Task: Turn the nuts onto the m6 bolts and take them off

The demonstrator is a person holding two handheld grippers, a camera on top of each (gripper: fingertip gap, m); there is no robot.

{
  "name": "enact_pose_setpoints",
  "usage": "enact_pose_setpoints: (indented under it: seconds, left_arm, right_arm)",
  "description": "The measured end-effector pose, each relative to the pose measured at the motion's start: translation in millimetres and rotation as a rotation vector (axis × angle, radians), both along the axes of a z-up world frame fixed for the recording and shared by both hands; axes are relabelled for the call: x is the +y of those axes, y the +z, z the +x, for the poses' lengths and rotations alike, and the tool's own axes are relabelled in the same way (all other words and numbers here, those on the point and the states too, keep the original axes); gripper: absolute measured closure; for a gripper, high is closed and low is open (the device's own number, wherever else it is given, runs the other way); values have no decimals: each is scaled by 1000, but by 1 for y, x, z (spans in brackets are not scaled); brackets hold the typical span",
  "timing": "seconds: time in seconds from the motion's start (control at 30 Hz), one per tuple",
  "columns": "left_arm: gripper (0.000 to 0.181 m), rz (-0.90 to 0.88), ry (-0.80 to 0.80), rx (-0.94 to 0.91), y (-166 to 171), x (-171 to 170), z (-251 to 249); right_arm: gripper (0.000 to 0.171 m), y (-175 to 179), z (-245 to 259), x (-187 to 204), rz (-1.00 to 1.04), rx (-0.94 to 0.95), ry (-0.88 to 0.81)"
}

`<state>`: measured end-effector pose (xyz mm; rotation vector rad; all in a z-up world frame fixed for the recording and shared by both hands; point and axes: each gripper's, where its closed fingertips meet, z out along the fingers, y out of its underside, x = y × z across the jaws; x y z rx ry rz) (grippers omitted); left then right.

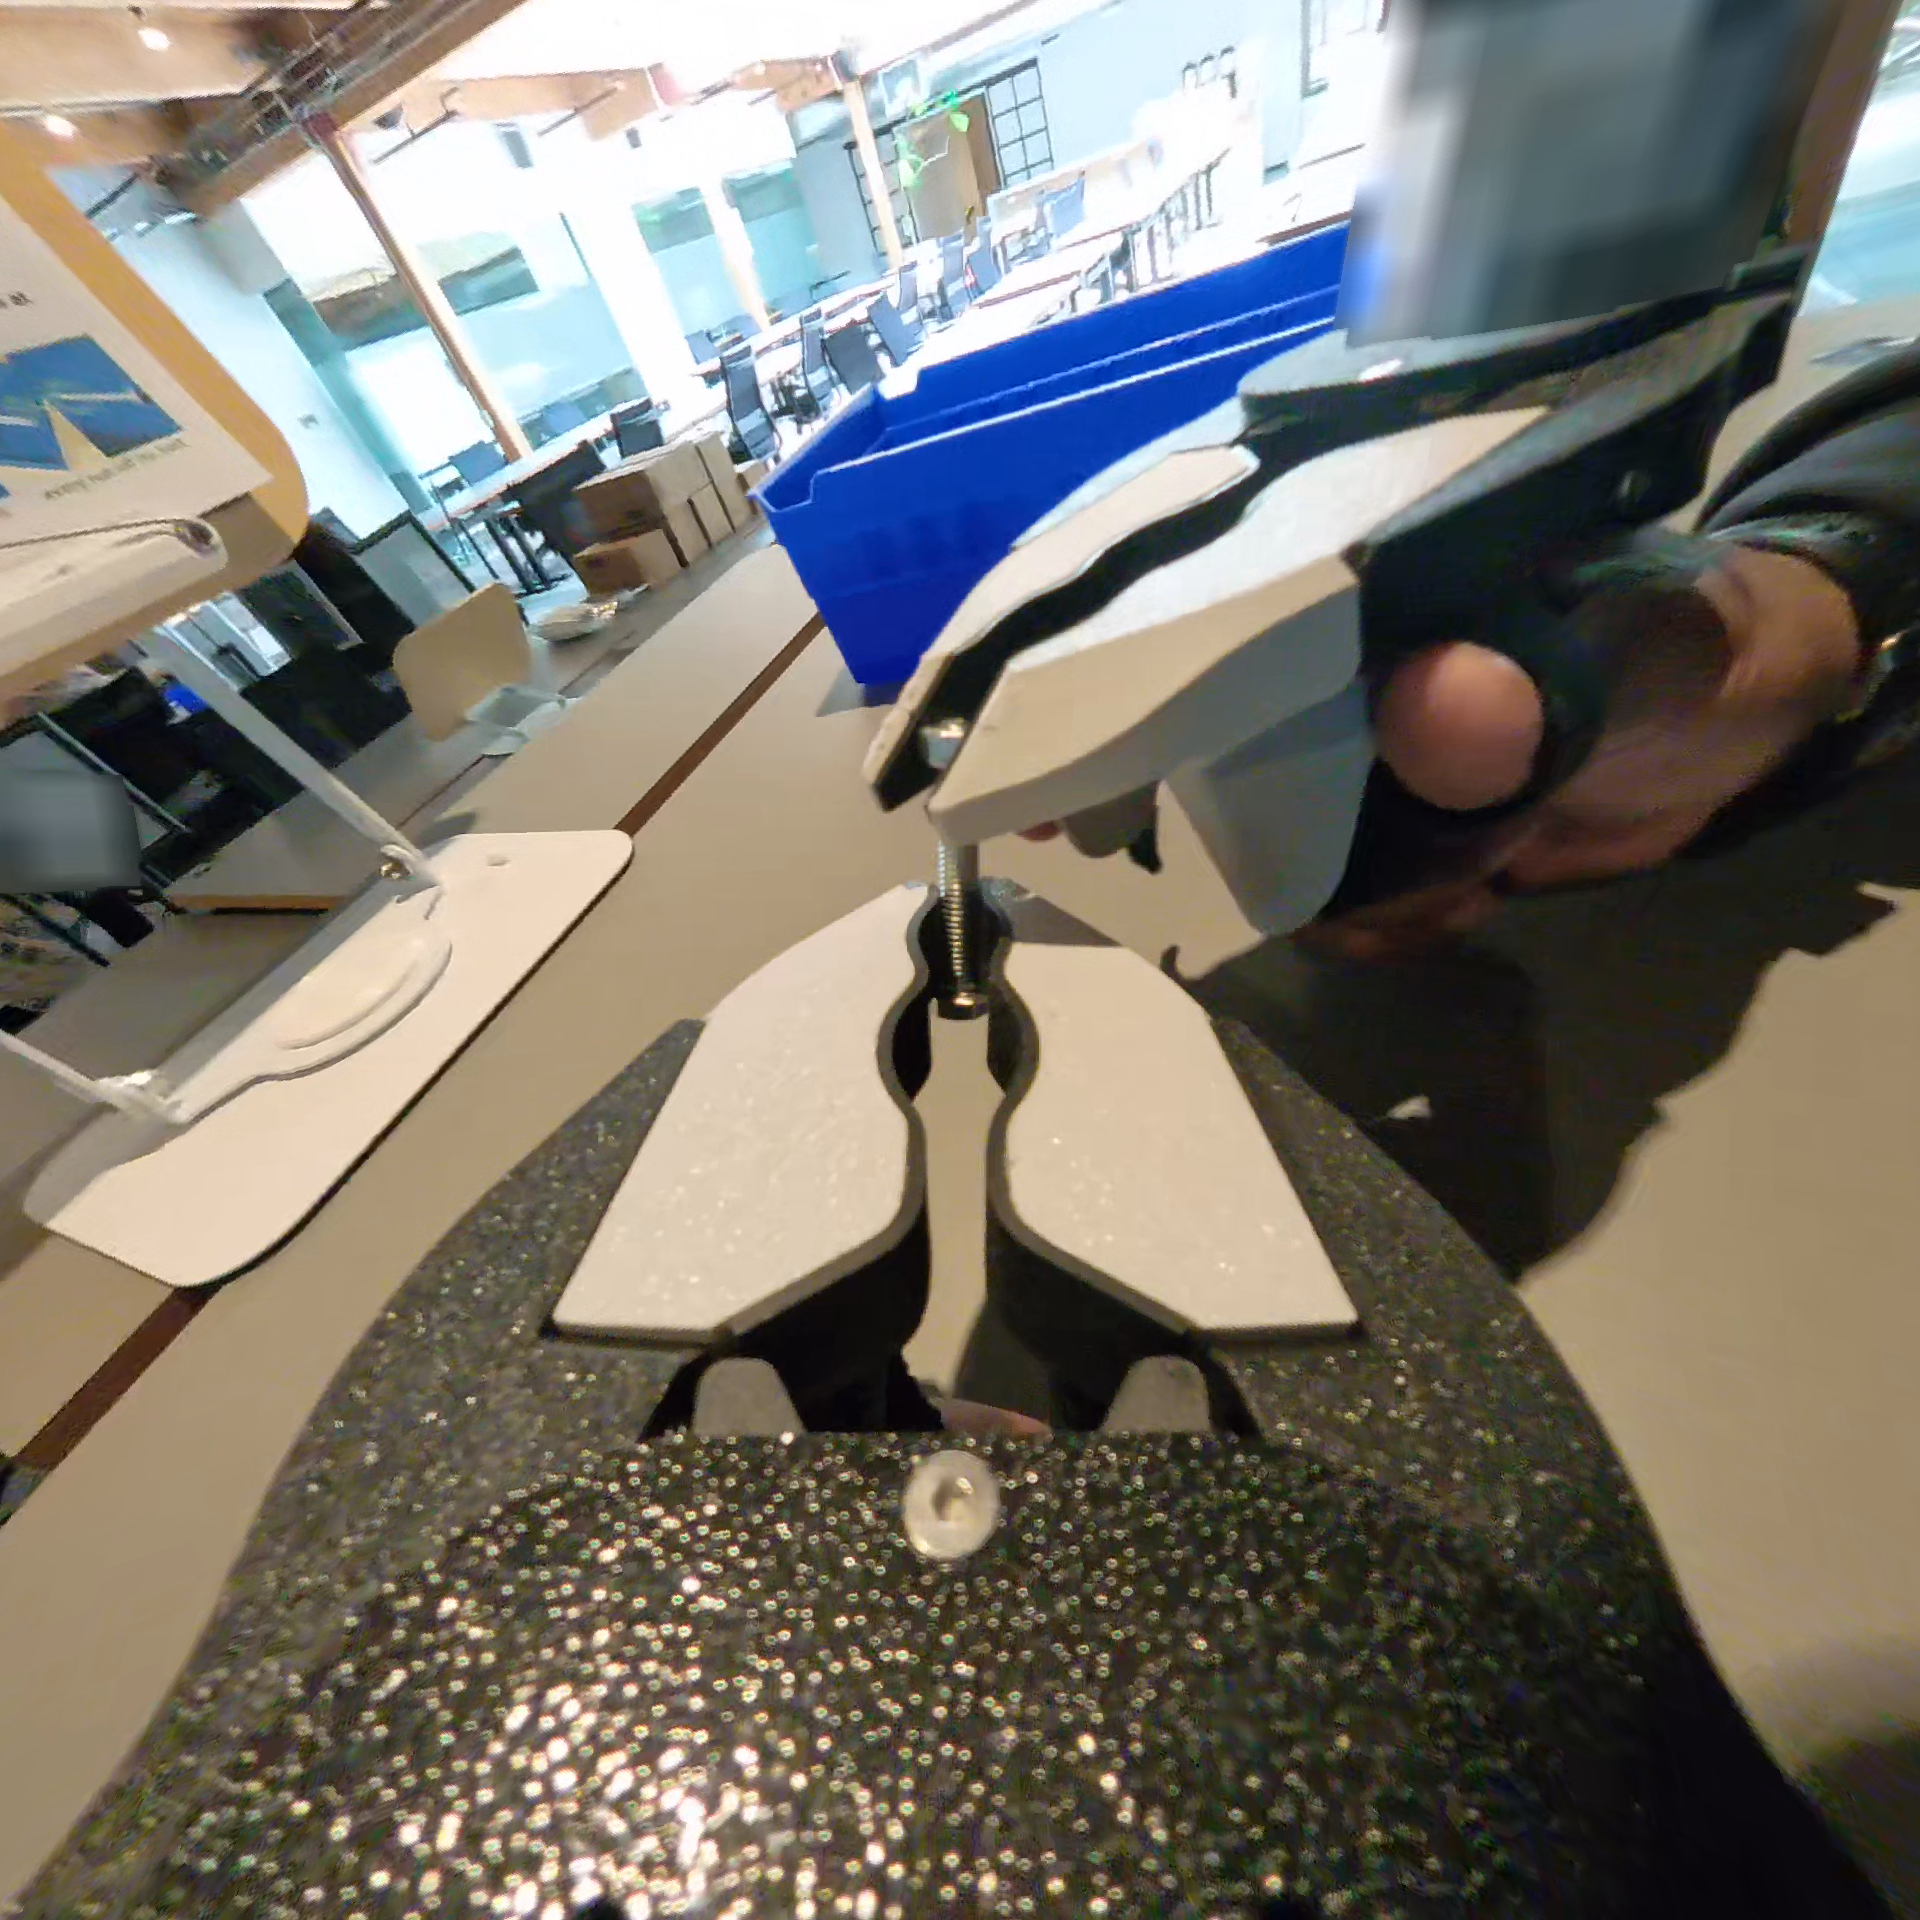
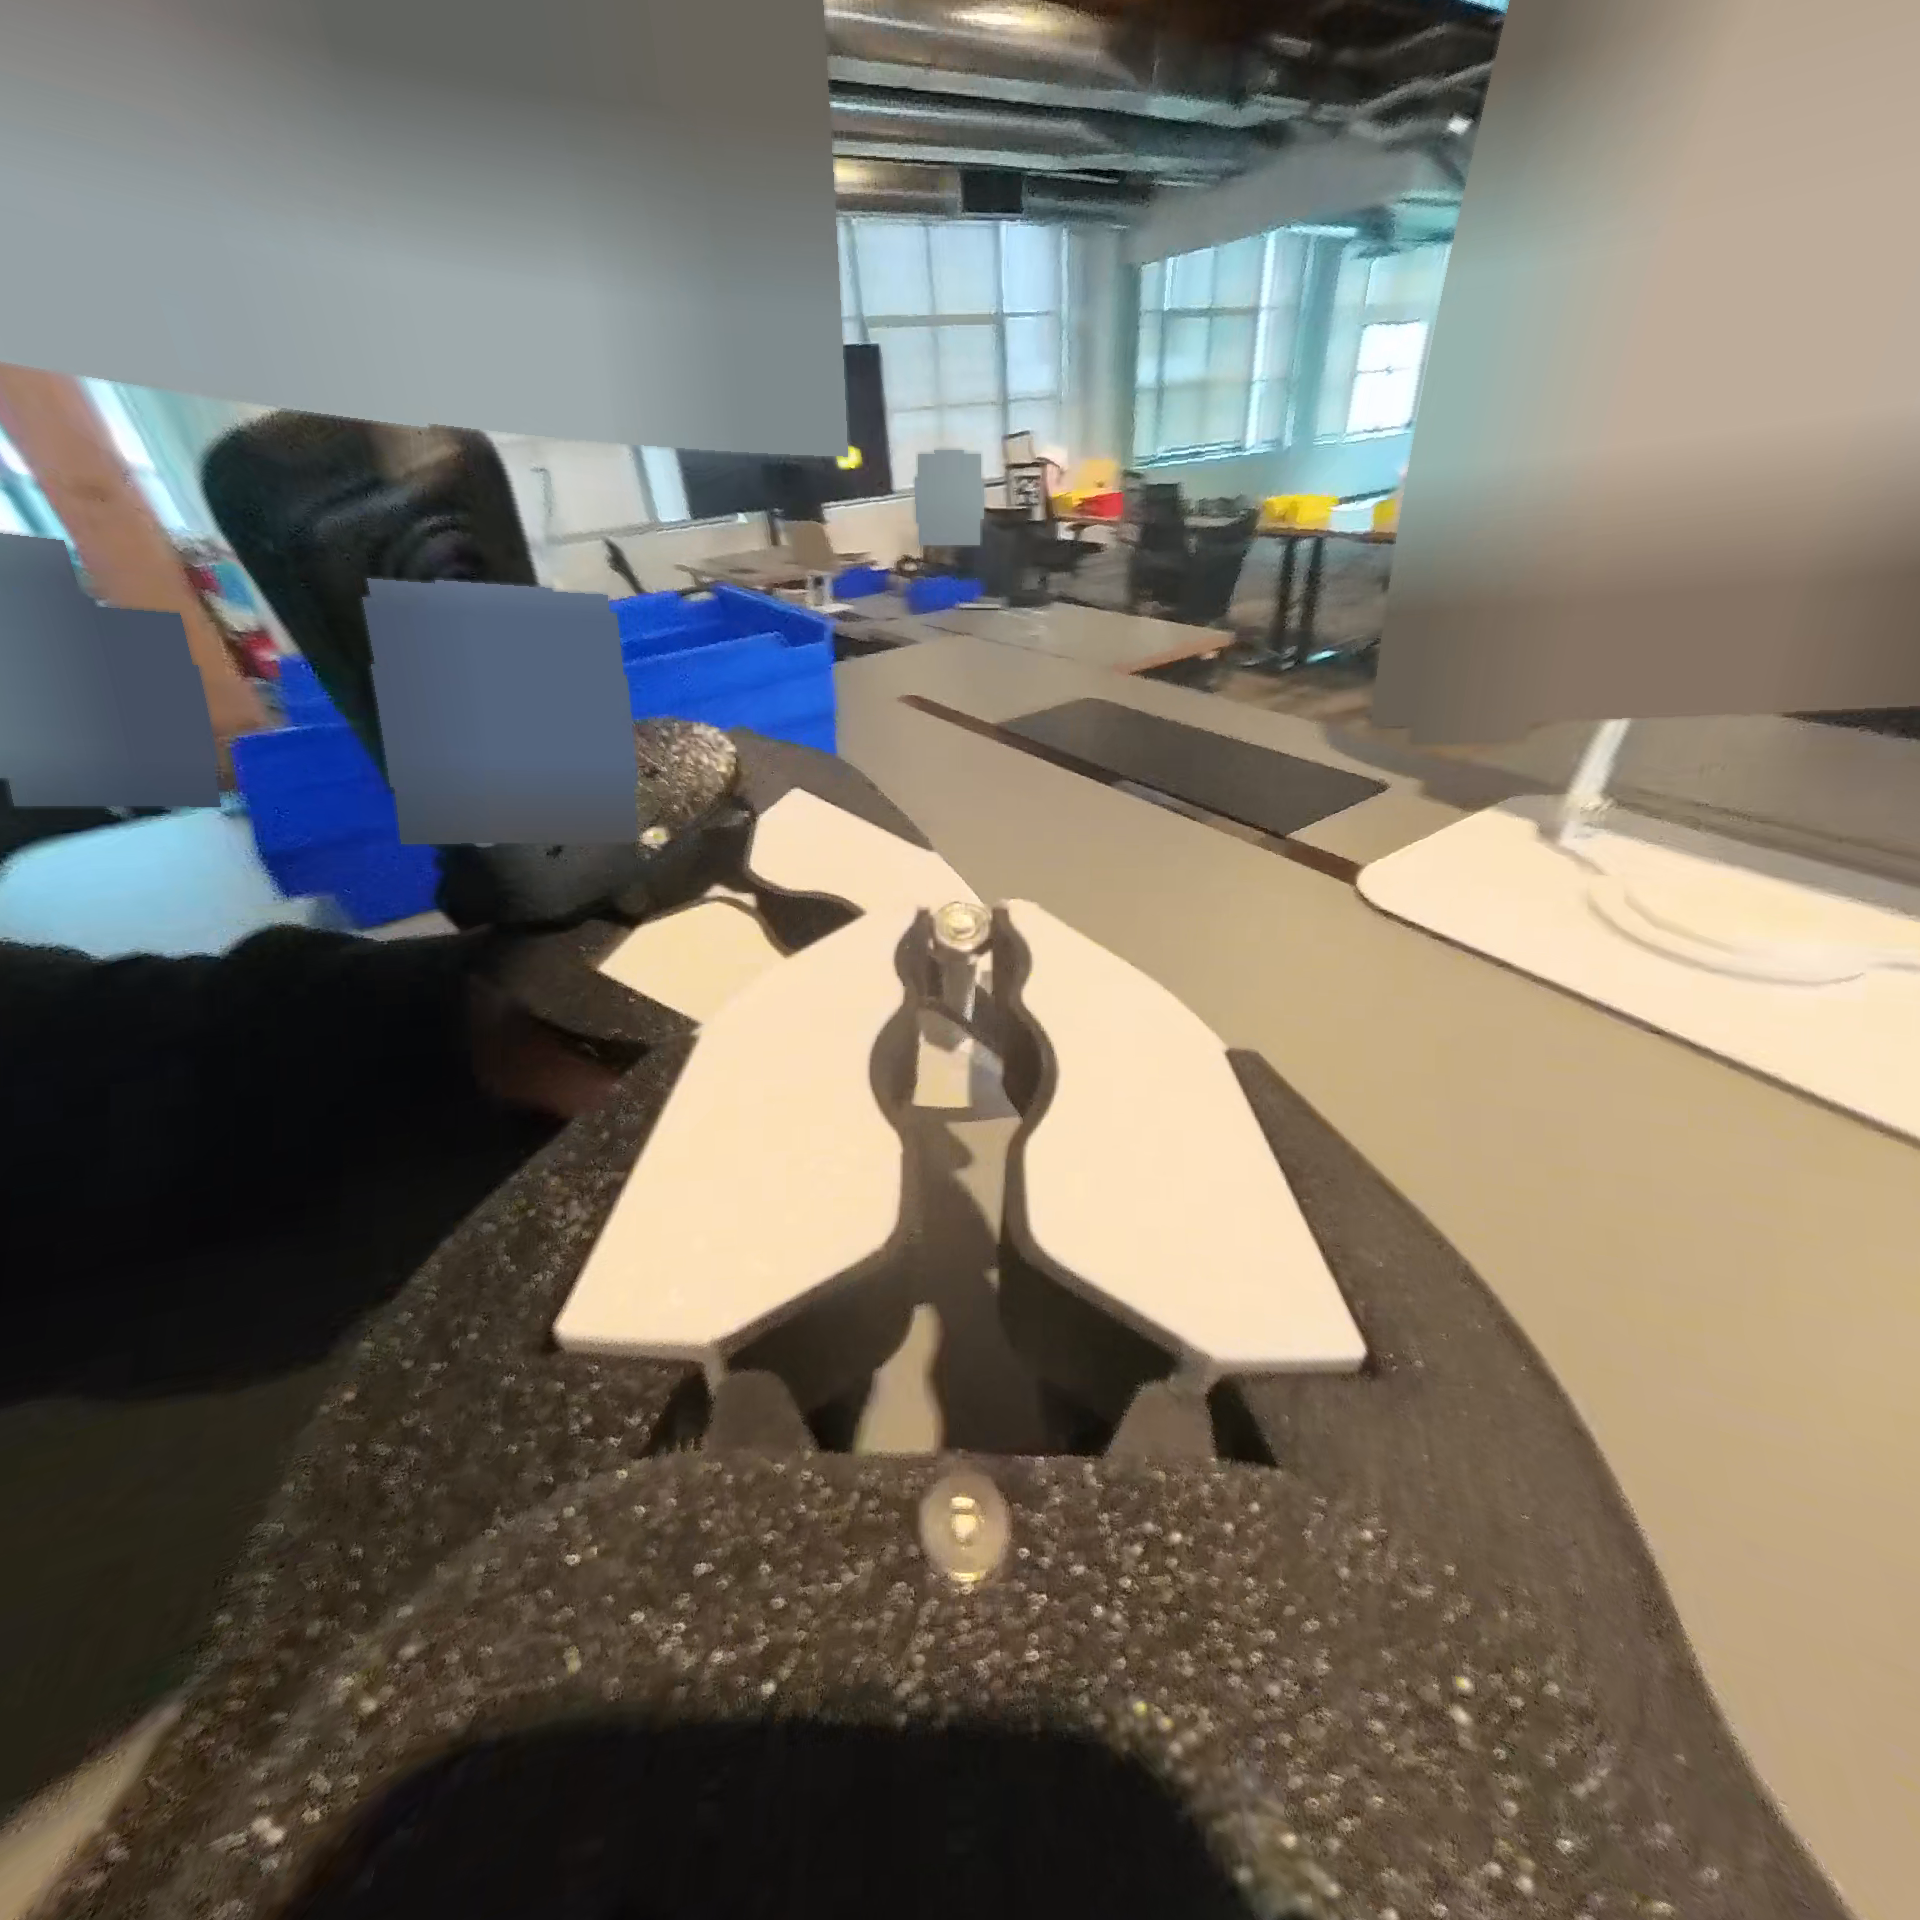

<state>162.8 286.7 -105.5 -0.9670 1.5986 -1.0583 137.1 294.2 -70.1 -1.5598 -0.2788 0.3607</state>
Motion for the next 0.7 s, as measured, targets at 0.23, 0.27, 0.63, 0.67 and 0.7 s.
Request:
enact_pose_setpoints:
  seconds: [0.23,0.27,0.63,0.67,0.7]
  left_arm:
    - [177,-174,-236,31,7,-20,-12]
    - [177,-201,-284,39,8,-25,-16]
    - [177,-298,-429,49,14,-43,-28]
    - [177,-295,-395,36,15,-38,-26]
    - [177,-284,-351,24,15,-33,-22]
  right_arm:
    - [134,10,-18,-26,93,-17,409]
    - [135,12,-18,-29,97,8,444]
    - [161,12,-29,-30,95,5,423]
    - [161,13,-27,-26,85,25,380]
    - [161,13,-24,-21,73,41,318]
